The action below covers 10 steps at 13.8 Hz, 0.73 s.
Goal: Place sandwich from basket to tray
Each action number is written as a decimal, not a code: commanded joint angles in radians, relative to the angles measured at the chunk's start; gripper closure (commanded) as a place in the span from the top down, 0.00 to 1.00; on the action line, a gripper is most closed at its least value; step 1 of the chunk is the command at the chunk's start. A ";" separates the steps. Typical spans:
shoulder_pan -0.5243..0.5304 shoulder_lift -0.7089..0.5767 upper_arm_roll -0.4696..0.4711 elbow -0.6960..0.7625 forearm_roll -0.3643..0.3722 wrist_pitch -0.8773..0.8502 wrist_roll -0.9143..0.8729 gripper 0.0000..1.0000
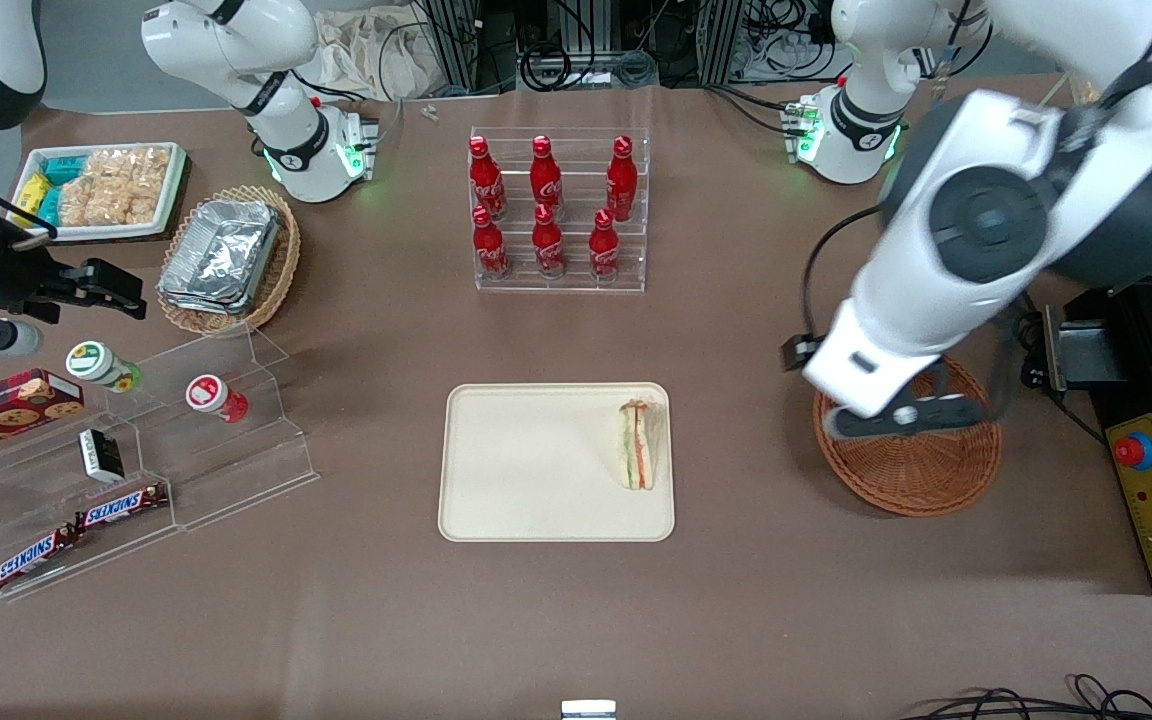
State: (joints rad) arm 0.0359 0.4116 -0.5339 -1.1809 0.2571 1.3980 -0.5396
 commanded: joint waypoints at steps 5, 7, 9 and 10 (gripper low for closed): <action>0.110 -0.083 0.003 -0.069 -0.030 -0.030 0.016 1.00; 0.148 -0.105 0.002 -0.106 -0.027 -0.028 0.018 1.00; 0.154 -0.115 0.008 -0.112 -0.027 -0.028 0.061 1.00; 0.139 -0.126 0.052 -0.112 -0.033 -0.033 0.119 1.00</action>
State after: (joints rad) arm 0.1749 0.3466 -0.5242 -1.2455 0.2430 1.3716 -0.4968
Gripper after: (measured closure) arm 0.000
